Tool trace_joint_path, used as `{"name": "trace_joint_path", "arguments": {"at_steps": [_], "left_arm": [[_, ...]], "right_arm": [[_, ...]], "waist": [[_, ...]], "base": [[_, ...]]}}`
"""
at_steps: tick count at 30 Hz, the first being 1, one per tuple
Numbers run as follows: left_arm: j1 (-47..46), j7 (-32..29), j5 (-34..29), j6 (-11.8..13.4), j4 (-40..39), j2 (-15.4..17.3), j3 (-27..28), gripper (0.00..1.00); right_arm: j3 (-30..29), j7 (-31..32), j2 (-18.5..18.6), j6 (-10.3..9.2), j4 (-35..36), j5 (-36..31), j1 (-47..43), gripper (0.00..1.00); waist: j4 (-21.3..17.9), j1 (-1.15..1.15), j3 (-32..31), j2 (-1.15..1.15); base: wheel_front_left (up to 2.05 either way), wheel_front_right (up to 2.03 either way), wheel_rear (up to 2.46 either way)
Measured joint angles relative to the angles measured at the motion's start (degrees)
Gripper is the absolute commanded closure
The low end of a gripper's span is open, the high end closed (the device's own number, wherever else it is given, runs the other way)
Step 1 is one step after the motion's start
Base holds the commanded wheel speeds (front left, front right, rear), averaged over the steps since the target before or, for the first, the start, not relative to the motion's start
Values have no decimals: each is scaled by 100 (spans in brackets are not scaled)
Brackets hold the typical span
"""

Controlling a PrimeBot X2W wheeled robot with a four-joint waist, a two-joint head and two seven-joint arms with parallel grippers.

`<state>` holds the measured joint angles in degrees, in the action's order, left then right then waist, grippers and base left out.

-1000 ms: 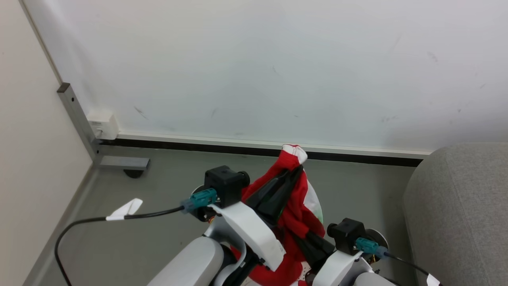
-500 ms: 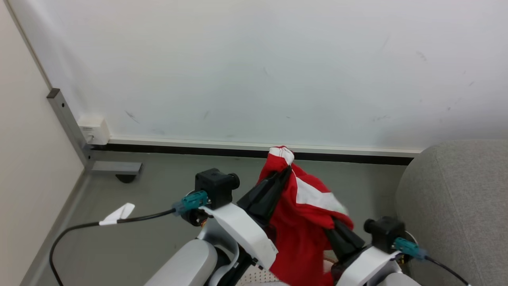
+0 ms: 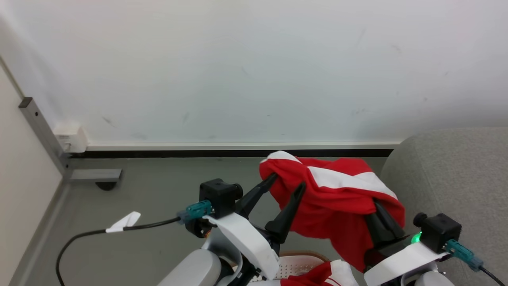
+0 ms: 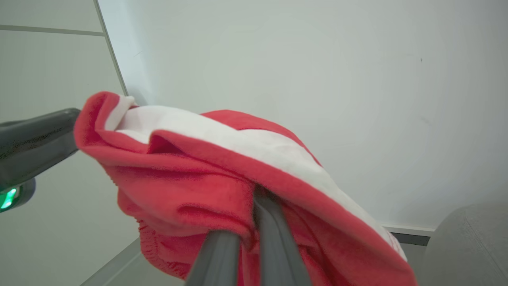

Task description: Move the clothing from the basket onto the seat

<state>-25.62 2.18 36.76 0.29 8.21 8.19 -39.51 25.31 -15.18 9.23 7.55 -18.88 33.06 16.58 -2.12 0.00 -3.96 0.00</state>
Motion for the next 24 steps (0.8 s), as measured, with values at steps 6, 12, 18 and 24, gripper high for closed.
{"name": "trace_joint_path", "arguments": {"at_steps": [6, 12, 18, 24], "left_arm": [[61, 53, 7, 2, 65, -29, -68, 0], [101, 147, 7, -1, 70, -27, -116, 0], [102, 304, -55, -38, 38, -12, -172, 0], [101, 503, -300, -108, 109, 24, -347, 0]], "right_arm": [[-502, 1, 66, 0, 214, -152, -93, 100], [-776, 0, 188, 0, 357, -281, -166, 100], [-867, 1, 252, 0, 467, -359, -265, 100], [-891, 1, 282, 0, 601, -377, -299, 100]], "waist": [[-242, 0, 10, 0], [-552, 0, 46, 0], [-942, 0, 123, 0], [-1401, 0, 227, 0]], "base": [[0, 0, 0], [0, 0, 0], [0, 0, 0], [0, 0, 0]]}}
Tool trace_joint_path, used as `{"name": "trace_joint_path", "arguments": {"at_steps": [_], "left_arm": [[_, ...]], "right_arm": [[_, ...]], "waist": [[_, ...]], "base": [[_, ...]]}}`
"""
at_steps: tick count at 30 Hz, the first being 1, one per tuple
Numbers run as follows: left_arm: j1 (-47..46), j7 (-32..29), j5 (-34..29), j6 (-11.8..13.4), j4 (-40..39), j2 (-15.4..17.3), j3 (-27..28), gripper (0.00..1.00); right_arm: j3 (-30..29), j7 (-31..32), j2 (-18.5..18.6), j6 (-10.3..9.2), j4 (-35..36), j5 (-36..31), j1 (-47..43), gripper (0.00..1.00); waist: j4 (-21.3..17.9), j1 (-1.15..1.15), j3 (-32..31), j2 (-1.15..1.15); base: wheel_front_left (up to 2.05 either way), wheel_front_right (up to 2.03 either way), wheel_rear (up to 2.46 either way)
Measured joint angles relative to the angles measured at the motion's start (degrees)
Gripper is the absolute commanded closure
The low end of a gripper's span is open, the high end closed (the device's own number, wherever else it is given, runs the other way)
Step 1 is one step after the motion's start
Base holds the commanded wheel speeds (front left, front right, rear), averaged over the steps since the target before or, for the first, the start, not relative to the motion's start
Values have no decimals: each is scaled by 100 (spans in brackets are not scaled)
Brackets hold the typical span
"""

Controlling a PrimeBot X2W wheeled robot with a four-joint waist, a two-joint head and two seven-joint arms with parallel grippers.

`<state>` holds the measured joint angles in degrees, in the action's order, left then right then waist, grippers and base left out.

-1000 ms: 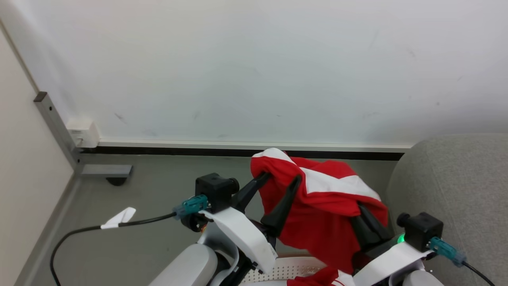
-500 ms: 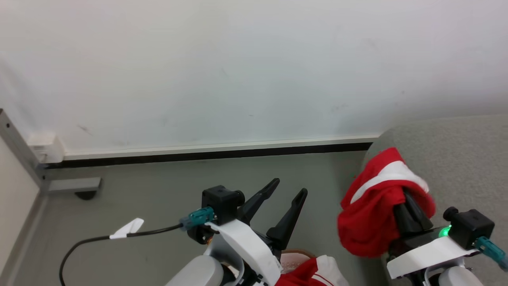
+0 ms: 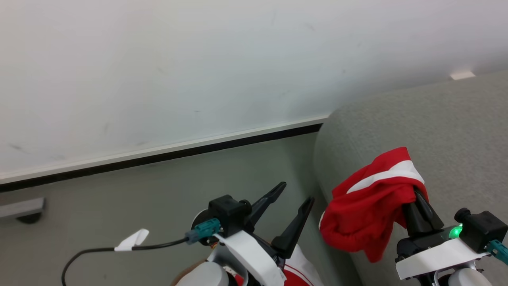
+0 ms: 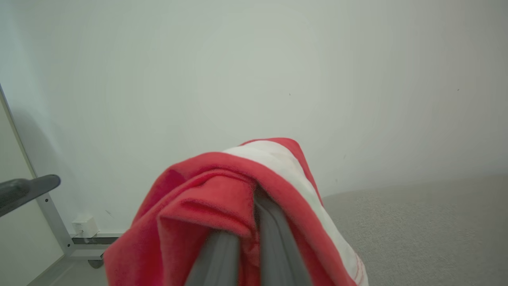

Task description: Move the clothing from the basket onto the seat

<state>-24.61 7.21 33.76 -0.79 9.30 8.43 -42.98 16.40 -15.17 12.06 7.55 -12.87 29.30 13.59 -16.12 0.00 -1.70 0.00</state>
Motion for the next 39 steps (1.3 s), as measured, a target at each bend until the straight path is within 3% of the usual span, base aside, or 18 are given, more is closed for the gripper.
{"name": "trace_joint_path", "arguments": {"at_steps": [9, 15, 28, 39], "left_arm": [[35, 367, -162, -29, 266, -64, -178, 0], [60, 524, -211, -62, 422, -177, -275, 0], [12, 634, -403, -99, 580, -207, -390, 0], [-487, 310, -628, -94, 235, 114, -437, 0]], "right_arm": [[-140, 0, 66, 0, 162, -58, -97, 100], [-230, 0, 110, 0, 202, -62, -199, 100], [-236, 0, 388, 0, 175, 8, -133, 100], [-390, 0, 1014, 0, -236, 398, 1354, 100]], "waist": [[-640, 0, 129, 0], [-865, 0, 149, 0], [-855, 0, 243, 0], [-620, 0, 1124, 0]], "base": [[0, 0, 0], [0, 0, 0], [0, 0, 0], [0, 0, 0]]}}
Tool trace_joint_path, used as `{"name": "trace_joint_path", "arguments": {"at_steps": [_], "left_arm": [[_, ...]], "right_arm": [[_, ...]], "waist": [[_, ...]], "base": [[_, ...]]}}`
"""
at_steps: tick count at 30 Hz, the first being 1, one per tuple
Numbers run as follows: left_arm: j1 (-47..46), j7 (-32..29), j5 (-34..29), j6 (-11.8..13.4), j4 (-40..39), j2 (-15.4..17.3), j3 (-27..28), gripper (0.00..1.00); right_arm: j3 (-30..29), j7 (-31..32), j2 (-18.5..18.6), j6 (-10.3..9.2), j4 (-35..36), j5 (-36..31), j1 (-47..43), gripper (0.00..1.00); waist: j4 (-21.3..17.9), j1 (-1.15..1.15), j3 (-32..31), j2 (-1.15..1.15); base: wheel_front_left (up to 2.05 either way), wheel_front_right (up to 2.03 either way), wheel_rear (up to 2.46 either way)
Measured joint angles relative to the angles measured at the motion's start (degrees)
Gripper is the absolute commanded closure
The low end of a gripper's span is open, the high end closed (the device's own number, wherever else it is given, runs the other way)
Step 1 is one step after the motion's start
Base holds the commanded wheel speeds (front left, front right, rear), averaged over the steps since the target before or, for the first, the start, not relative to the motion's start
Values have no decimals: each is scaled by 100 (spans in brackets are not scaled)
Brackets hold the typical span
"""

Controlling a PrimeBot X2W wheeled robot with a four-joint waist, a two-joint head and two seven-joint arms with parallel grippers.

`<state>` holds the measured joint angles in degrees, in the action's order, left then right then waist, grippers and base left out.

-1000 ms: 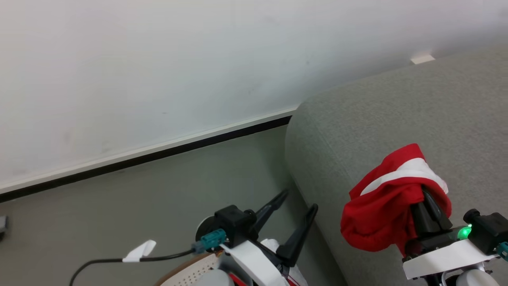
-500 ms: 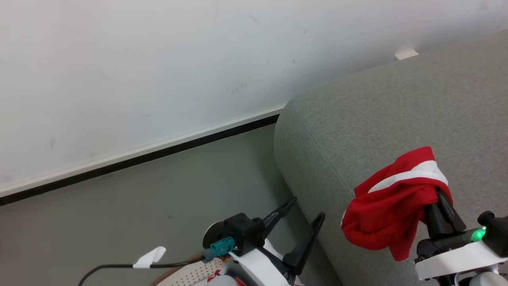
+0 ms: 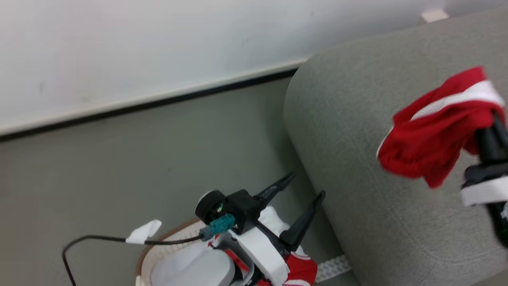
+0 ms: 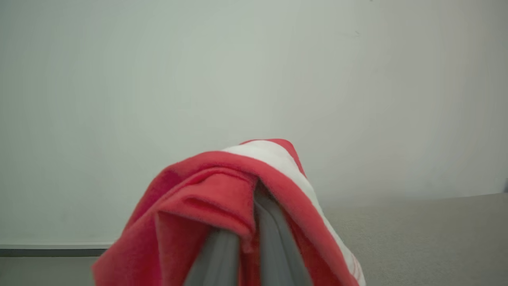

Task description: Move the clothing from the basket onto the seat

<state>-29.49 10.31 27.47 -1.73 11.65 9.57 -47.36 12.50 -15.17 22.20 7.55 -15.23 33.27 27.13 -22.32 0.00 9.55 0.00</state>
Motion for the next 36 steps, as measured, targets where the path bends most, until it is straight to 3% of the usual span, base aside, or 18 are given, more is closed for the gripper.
{"name": "trace_joint_path", "arguments": {"at_steps": [6, 10, 19, 23, 27, 28, 30, 31, 32, 36], "left_arm": [[-375, -274, -185, -19, -341, 293, 37, 0], [-583, -376, -248, 1, -575, 425, 103, 0], [-779, -461, -322, 124, -933, 653, 258, 0], [-781, -378, -321, 179, -957, 662, 320, 0], [-766, -285, -269, 211, -889, 683, 388, 0], [-760, -265, -263, 211, -865, 683, 390, 0], [-752, -220, -243, 211, -811, 683, 394, 0], [-752, -209, -229, 212, -799, 676, 405, 0], [-748, -200, -215, 229, -779, 669, 408, 0], [-667, -105, -141, 232, -639, 622, 416, 0]], "right_arm": [[-438, 1, 548, 0, -503, 267, 1056, 100], [-782, 124, 721, 0, -951, 965, 1696, 100], [-1163, 265, 1357, 0, -2643, 839, 3039, 100], [-950, 657, 1497, -1, -3512, 624, 3200, 100], [-665, 991, 1376, 0, -4165, 494, 3242, 100], [-597, 1104, 1345, 0, -4323, 472, 3243, 89], [-341, 1325, 1262, 0, -4386, 426, 3240, 53], [-268, 1338, 1238, 1, -4362, 448, 3242, 21], [-188, 1373, 1240, 1, -4351, 479, 3239, 0], [171, 1684, 1270, 1, -4284, 628, 3091, 0]], "waist": [[275, -1, 857, 0], [501, -1, 1410, 0], [1086, -2, 2477, 0], [1405, -2, 2744, 0], [1597, -2, 2920, 0], [1628, -2, 2933, 0], [1651, -2, 2902, 0], [1653, -1, 2867, 0], [1652, -1, 2828, 0], [1634, -1, 2592, 0]], "base": [[0, 0, 0], [0, 0, 0], [0, 0, 0], [0, 0, 0], [0, 0, 0], [0, 0, 0], [0, 0, 0], [0, 0, 0], [0, 0, 0], [0, 0, 0]]}}
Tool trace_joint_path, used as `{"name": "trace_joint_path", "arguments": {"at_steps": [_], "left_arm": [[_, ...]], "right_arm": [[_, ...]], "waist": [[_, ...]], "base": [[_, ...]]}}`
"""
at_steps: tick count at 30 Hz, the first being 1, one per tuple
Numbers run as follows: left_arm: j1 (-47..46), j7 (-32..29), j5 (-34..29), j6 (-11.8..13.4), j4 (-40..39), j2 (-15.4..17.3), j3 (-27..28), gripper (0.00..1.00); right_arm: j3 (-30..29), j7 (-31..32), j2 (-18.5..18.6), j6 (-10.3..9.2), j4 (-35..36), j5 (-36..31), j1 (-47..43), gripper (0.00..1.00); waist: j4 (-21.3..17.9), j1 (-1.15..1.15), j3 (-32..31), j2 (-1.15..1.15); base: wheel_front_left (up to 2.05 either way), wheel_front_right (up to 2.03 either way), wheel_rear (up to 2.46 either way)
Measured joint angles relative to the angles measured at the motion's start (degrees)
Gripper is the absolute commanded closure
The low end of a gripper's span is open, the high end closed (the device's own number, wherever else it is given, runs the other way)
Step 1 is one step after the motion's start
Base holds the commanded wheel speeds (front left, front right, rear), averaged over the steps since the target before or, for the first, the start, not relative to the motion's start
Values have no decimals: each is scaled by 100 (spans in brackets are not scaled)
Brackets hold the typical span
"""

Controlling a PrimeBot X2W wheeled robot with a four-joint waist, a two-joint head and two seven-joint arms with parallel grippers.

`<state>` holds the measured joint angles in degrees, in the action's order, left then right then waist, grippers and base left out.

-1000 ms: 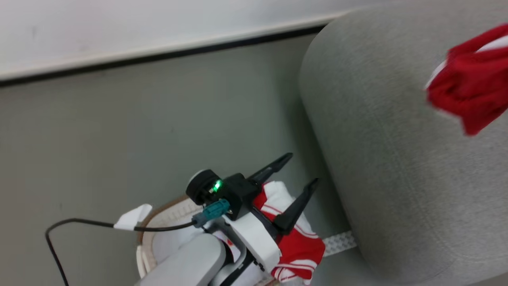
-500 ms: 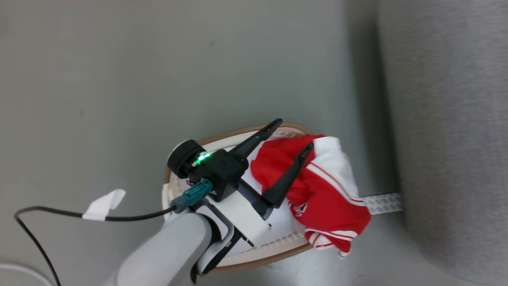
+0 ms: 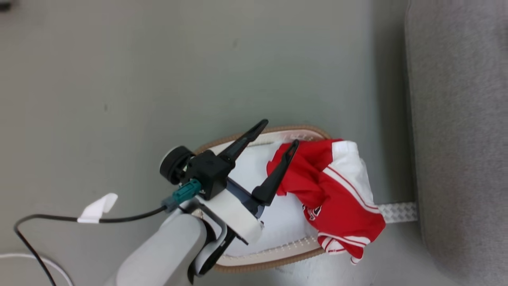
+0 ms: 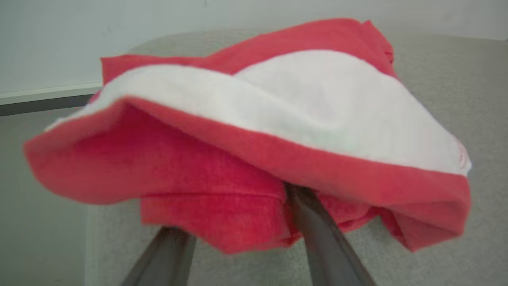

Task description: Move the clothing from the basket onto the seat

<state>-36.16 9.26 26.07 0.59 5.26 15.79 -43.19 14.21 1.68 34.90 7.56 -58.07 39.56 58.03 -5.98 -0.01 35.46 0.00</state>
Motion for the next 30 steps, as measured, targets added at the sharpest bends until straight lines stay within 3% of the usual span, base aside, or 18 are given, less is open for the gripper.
{"name": "trace_joint_path", "arguments": {"at_steps": [10, 15, 25, 30], "left_arm": [[561, 293, 346, 57, 504, -129, 25, 0], [959, 383, 515, 164, 630, -190, 110, 0], [1571, 522, 790, 511, 578, -43, 590, 0], [1774, 552, 832, 701, 458, 136, 939, 0]], "right_arm": [[1088, 958, 263, 0, 343, 197, -648, 0], [1564, 1179, 563, 0, 950, 311, -1012, 0], [1962, 385, 879, 0, 2720, 647, -1639, 0], [1710, -539, 683, -1, 3317, 557, -2031, 0]], "waist": [[-97, 2, -1182, 0], [-144, 3, -1968, 0], [-128, 4, -3387, 0], [38, 4, -3760, 0]], "base": [[0, 0, 0], [0, 0, 0], [0, 0, 0], [0, 0, 0]]}}
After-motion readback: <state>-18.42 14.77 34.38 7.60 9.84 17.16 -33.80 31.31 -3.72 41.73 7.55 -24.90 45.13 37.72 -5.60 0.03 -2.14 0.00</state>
